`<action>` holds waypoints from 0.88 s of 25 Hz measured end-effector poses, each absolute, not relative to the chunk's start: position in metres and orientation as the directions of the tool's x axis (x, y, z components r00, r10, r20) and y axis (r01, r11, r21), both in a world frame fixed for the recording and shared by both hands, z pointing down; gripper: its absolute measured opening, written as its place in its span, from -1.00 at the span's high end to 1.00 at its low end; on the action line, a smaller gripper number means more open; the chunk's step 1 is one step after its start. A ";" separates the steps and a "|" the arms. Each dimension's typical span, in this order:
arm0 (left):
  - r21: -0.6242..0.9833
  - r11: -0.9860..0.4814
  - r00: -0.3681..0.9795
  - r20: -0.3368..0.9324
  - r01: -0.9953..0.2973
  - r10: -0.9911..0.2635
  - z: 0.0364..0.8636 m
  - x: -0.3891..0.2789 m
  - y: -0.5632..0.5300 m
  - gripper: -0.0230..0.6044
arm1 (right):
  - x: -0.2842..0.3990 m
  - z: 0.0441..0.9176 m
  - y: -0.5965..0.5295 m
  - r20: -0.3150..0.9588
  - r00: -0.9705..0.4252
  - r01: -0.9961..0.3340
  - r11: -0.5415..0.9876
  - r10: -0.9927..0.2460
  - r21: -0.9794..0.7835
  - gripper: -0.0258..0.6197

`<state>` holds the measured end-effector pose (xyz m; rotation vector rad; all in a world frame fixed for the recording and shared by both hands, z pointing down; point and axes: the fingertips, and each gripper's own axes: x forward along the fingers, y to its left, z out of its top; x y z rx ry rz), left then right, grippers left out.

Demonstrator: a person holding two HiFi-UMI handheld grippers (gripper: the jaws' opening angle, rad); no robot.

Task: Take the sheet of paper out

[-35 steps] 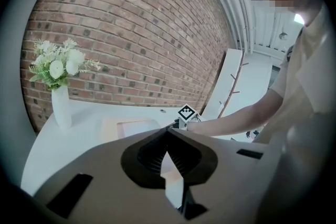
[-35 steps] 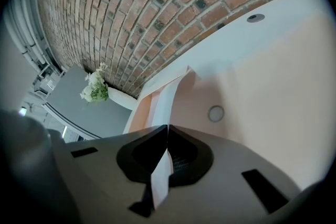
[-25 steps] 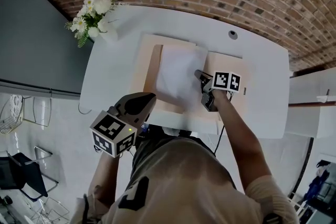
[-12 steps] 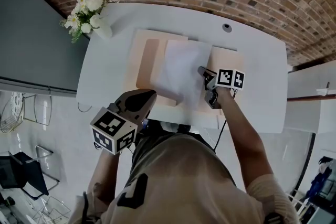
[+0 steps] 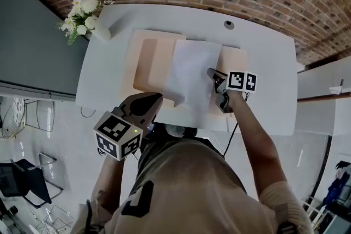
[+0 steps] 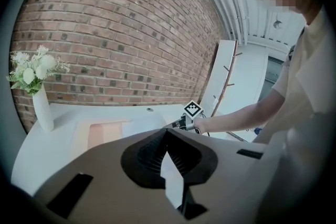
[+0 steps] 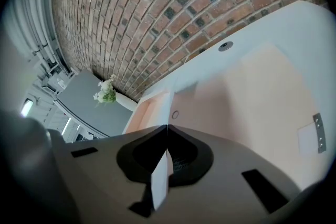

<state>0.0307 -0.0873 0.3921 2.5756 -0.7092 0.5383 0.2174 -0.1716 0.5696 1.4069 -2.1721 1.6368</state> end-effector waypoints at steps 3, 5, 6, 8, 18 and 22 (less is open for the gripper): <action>0.278 -0.788 0.792 0.474 -0.550 -0.386 0.394 0.040 -0.082 0.88 | 0.231 0.568 -0.167 0.545 -0.572 -0.696 0.011 -0.612 -0.718 0.85; 0.272 -0.791 0.789 0.482 -0.549 -0.382 0.395 0.047 -0.079 0.88 | 0.239 0.567 -0.164 0.542 -0.571 -0.695 0.011 -0.617 -0.719 0.85; 0.268 -0.792 0.788 0.483 -0.549 -0.382 0.395 0.050 -0.078 0.88 | 0.243 0.566 -0.162 0.539 -0.571 -0.694 0.014 -0.619 -0.720 0.85; 0.260 -0.794 0.786 0.482 -0.550 -0.387 0.393 0.057 -0.076 0.88 | 0.250 0.564 -0.158 0.532 -0.574 -0.692 0.021 -0.623 -0.721 0.85; 0.235 -0.788 0.764 0.505 -0.569 -0.402 0.390 0.080 -0.064 0.88 | 0.275 0.566 -0.145 0.527 -0.587 -0.685 0.030 -0.615 -0.728 0.85; 0.246 -0.777 0.760 0.510 -0.579 -0.404 0.394 0.078 -0.061 0.88 | 0.282 0.568 -0.141 0.535 -0.583 -0.689 0.022 -0.612 -0.725 0.85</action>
